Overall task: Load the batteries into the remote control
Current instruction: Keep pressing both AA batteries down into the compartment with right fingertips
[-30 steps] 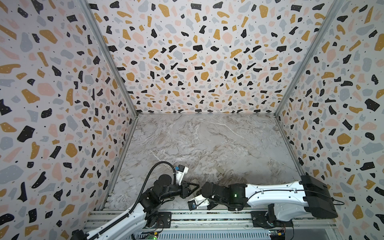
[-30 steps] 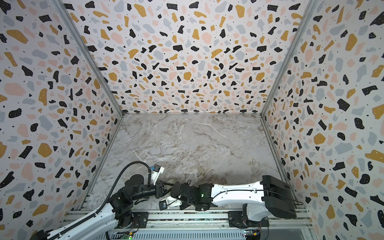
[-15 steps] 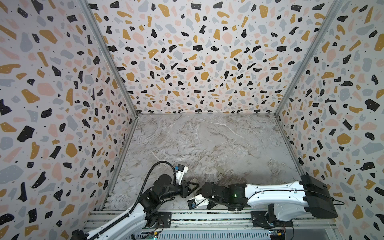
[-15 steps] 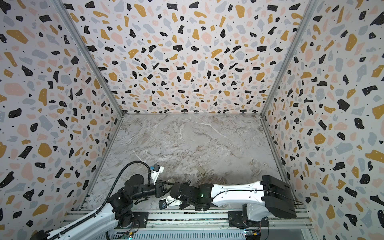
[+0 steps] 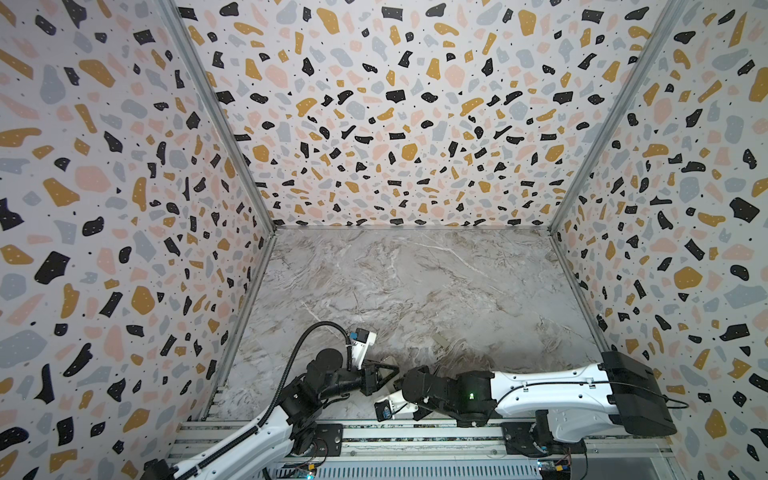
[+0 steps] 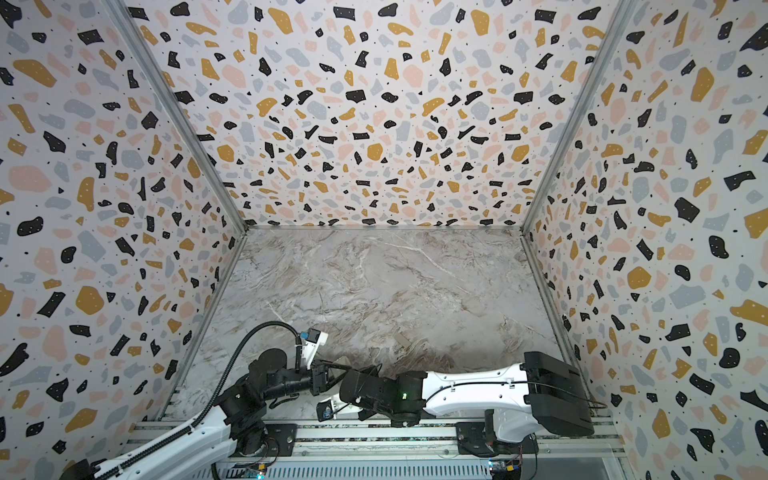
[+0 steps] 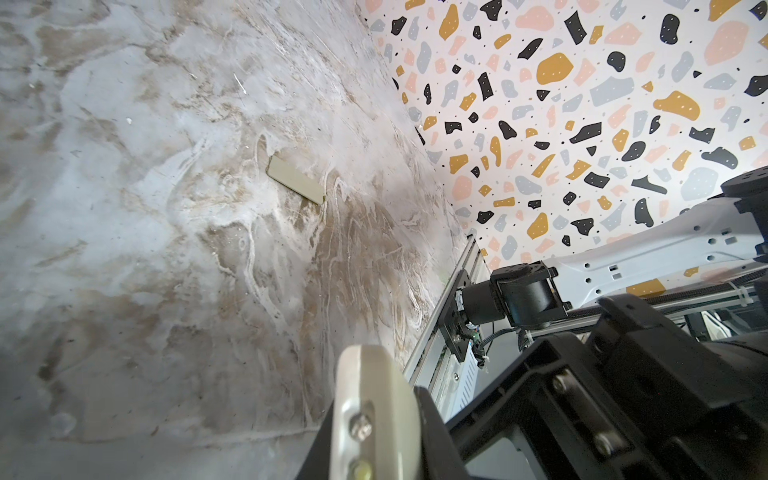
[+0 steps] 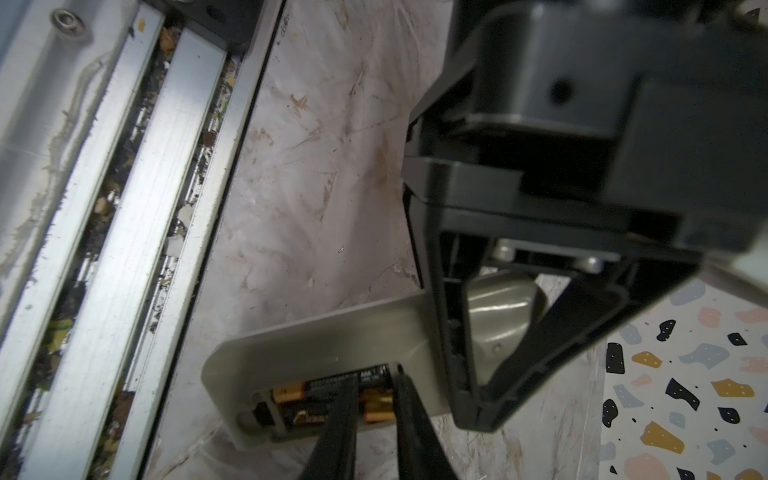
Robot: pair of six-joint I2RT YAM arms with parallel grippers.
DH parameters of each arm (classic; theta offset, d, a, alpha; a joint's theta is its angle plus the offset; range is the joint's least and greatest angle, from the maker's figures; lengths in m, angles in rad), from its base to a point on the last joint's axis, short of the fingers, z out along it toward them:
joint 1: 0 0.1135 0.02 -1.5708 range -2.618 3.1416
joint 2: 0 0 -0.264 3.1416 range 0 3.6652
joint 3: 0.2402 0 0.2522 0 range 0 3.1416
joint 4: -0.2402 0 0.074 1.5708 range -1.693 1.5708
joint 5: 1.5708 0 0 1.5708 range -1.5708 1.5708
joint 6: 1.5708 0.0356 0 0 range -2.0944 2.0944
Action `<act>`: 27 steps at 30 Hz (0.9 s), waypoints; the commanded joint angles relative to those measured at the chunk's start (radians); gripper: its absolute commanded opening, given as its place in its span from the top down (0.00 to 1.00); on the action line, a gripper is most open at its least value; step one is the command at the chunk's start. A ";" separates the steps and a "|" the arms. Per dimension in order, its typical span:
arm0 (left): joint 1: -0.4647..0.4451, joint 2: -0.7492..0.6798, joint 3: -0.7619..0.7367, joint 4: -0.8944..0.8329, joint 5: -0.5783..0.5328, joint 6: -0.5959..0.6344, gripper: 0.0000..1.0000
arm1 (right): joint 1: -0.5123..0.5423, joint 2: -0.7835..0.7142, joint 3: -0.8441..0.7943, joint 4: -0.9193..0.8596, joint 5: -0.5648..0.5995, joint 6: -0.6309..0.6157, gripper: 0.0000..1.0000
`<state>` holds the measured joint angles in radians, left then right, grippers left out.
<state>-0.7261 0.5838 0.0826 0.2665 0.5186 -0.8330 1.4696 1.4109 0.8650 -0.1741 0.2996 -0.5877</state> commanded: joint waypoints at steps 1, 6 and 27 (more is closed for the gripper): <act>-0.010 -0.009 0.054 0.091 0.061 -0.005 1.00 | -0.002 -0.025 -0.005 -0.031 0.041 0.017 0.82; -0.010 -0.009 0.054 0.091 0.062 -0.005 1.00 | 0.000 -0.024 -0.007 -0.031 0.047 0.018 0.84; -0.013 0.001 0.057 0.069 0.050 0.009 1.00 | 0.043 -0.120 0.013 0.003 0.013 0.024 0.75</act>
<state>-0.7319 0.5896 0.0990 0.2775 0.5457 -0.8326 1.5051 1.3415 0.8650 -0.1715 0.3099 -0.5816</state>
